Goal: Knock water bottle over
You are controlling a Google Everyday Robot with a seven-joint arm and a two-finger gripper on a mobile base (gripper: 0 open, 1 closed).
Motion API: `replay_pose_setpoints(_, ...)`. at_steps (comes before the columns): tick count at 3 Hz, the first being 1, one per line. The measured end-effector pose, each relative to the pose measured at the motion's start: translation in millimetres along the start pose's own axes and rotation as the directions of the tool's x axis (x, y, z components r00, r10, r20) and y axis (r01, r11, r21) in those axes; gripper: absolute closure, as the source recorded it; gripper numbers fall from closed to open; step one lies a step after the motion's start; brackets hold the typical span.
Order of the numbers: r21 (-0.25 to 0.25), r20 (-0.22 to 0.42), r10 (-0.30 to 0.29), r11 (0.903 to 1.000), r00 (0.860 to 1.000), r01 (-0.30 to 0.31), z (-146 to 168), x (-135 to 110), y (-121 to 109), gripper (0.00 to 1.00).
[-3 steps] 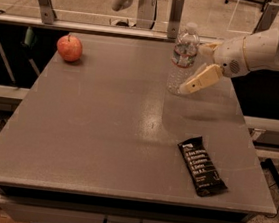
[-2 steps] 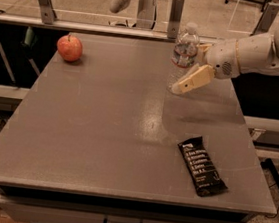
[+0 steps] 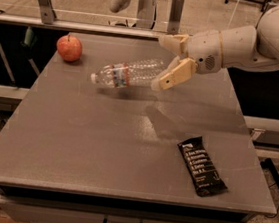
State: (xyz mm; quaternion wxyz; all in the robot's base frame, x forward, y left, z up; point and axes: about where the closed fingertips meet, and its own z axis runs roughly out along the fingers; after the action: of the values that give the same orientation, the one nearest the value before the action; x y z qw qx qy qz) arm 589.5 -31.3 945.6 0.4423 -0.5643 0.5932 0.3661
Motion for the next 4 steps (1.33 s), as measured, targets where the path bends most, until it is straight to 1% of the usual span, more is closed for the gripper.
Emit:
replay_pose_setpoints(1, 0.002, 0.000, -0.001, 1.0000, 1.000, 0.001, -1.2, -1.9, 2.4, 0.00)
replay_pose_setpoints(2, 0.085, -0.046, -0.006, 0.9963, 0.999, 0.010, -27.2, 10.4, -13.7, 0.00)
replay_pose_setpoints(3, 0.253, -0.139, -0.008, 0.9666, 0.990, 0.043, -82.1, 29.6, -47.1, 0.00)
replay_pose_setpoints(4, 0.429, -0.232, 0.003, 0.8976, 0.973, 0.100, -156.5, 41.4, -81.4, 0.00)
